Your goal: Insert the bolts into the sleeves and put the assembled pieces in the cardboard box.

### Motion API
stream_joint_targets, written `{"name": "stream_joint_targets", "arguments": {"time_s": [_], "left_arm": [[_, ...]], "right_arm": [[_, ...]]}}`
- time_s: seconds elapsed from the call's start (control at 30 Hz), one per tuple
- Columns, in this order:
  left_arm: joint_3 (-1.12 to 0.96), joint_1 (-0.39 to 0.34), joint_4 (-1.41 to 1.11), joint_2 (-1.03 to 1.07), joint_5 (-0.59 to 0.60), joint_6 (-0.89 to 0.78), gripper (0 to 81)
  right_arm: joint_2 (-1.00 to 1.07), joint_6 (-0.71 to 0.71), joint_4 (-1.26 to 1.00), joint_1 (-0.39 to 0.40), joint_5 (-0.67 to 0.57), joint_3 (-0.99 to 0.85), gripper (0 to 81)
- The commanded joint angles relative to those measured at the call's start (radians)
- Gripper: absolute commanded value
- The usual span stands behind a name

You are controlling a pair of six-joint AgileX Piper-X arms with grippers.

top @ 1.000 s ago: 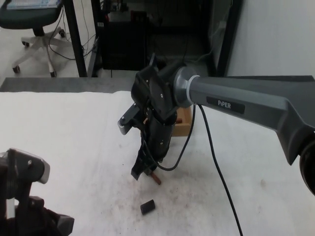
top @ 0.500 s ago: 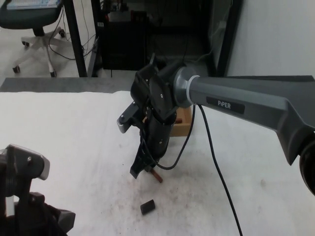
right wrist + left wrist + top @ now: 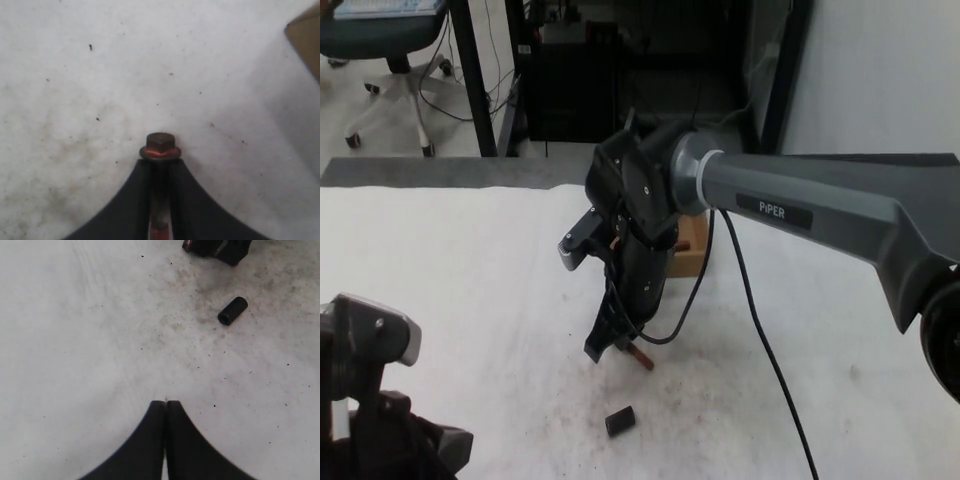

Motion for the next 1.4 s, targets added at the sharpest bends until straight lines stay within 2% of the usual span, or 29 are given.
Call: {"name": "stream_joint_targets", "arguments": {"time_s": [0.0,0.3,0.4,0.5,0.57,0.63,0.83,1.03,1.2,1.3,1.37], "left_arm": [[0.002,-0.001,-0.012,-0.010,0.008,0.009,0.3],[0.002,-0.001,-0.012,-0.010,0.008,0.009,0.3],[0.002,-0.001,-0.012,-0.010,0.015,0.009,0.3],[0.002,-0.001,-0.033,-0.010,0.127,0.043,0.3],[0.002,-0.001,-0.086,-0.001,0.275,0.099,0.3],[0.002,-0.001,-0.158,0.021,0.371,0.105,0.3],[-0.062,-0.004,-0.213,0.218,0.383,0.106,0.3],[-0.238,-0.046,-0.202,0.539,0.472,0.127,0.3],[-0.462,-0.117,-0.064,0.770,0.440,0.256,0.3],[-0.579,-0.175,0.030,0.851,0.267,0.366,0.3],[-0.634,-0.207,0.066,0.883,0.192,0.422,0.3]], "right_arm": [[-0.064,0.008,-0.027,-0.006,-0.017,-0.028,0.8],[-0.137,0.008,-0.068,-0.006,-0.017,-0.033,0.8],[-0.182,0.067,-0.066,-0.008,-0.017,-0.033,0.8],[-0.263,0.184,-0.117,-0.027,-0.090,-0.033,0.8],[-0.335,0.252,-0.165,-0.053,-0.134,-0.033,0.8],[-0.402,0.278,-0.191,-0.086,-0.152,-0.031,0.8],[-0.616,0.272,-0.106,-0.192,-0.222,-0.029,0.8],[-0.819,0.199,-0.062,-0.295,-0.271,0.067,0.8],[-0.994,0.204,-0.062,-0.401,-0.319,0.258,0.8],[-1.109,0.204,-0.062,-0.468,-0.360,0.376,0.8],[-1.183,0.204,-0.062,-0.515,-0.388,0.451,0.8]]}}
